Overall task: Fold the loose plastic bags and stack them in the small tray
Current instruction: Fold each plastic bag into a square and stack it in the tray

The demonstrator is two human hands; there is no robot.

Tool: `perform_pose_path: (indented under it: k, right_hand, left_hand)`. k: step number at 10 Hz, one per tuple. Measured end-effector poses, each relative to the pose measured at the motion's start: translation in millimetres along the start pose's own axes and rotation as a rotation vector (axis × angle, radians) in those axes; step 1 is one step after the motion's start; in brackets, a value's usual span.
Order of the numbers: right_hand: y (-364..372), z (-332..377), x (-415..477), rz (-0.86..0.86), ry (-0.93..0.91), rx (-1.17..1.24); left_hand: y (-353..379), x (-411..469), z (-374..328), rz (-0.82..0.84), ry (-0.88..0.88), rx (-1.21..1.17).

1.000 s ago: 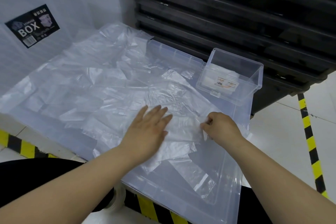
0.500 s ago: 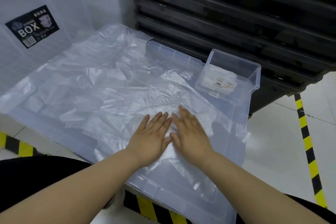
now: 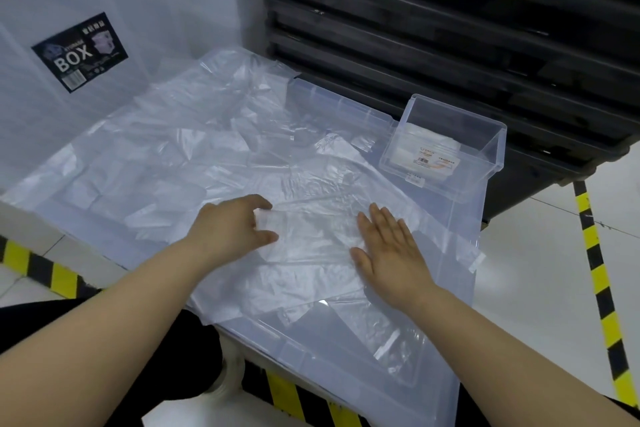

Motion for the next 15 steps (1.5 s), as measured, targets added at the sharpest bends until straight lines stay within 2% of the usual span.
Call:
perform_pose_path:
  k: [1, 2, 3, 4, 5, 6, 7, 8, 9, 11, 13, 14, 15]
  right_hand:
    - [-0.3, -0.3, 1.0, -0.003, -0.001, 0.0]
    - [0.0, -0.8, 1.7, 0.01, -0.001, -0.002]
    - [-1.3, -1.5, 2.1, 0.016, -0.006, -0.009]
    - [-2.1, -1.7, 1.8, 0.021, -0.011, -0.014]
    - [-3.1, -1.5, 1.2, 0.024, -0.01, -0.016]
    - [-4.0, -0.6, 0.9, 0.03, -0.008, -0.012]
    - [-4.3, 0.1, 0.8, 0.028, -0.007, -0.006]
    - [-3.5, -0.5, 1.1, 0.024, -0.006, -0.002]
    - [-4.1, -1.5, 1.3, 0.025, -0.014, 0.004]
    - [-5.2, -3.1, 2.5, 0.028, -0.032, 0.007]
    - [-4.4, -6.3, 1.9, 0.011, -0.054, 0.011]
    - [-4.2, -7.0, 1.8, 0.007, -0.058, 0.015]
    - [-4.6, -8.5, 1.2, 0.01, -0.083, 0.007]
  left_hand:
    - [-9.7, 3.0, 9.6, 0.019, -0.09, -0.208]
    - [-22.0, -0.1, 14.1, 0.052, -0.117, -0.266]
    - [-37.7, -5.4, 19.7, 0.113, -0.167, -0.183]
    - [-53.7, -13.2, 24.2, 0.232, -0.247, 0.017]
    - [-60.4, -16.8, 31.4, 0.273, -0.334, 0.256]
    - [-53.4, -12.1, 22.0, -0.091, -0.207, 0.356]
    - [-25.1, -2.4, -7.0, -0.25, 0.098, 0.092]
    - [7.8, 7.9, -24.4, -0.049, 0.206, 0.113]
    - [17.6, 18.9, -25.0, 0.03, 0.176, 0.169]
    - [23.6, 28.8, -33.8, 0.096, 0.123, 0.116]
    - [22.7, 31.9, -46.7, 0.164, 0.164, 0.286]
    - [16.2, 29.8, -47.7, 0.195, 0.204, 0.238]
    - [-0.8, 26.2, -41.8, 0.274, 0.166, -0.045]
Point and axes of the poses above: each hand's wrist, its own x-axis towards the middle knuckle, its own y-axis out of the palm, z = x × y, the point moved 1 cm from there along x, towards the middle knuckle, and after that the axes turned 11 degrees about y, right-handed, at the moved point
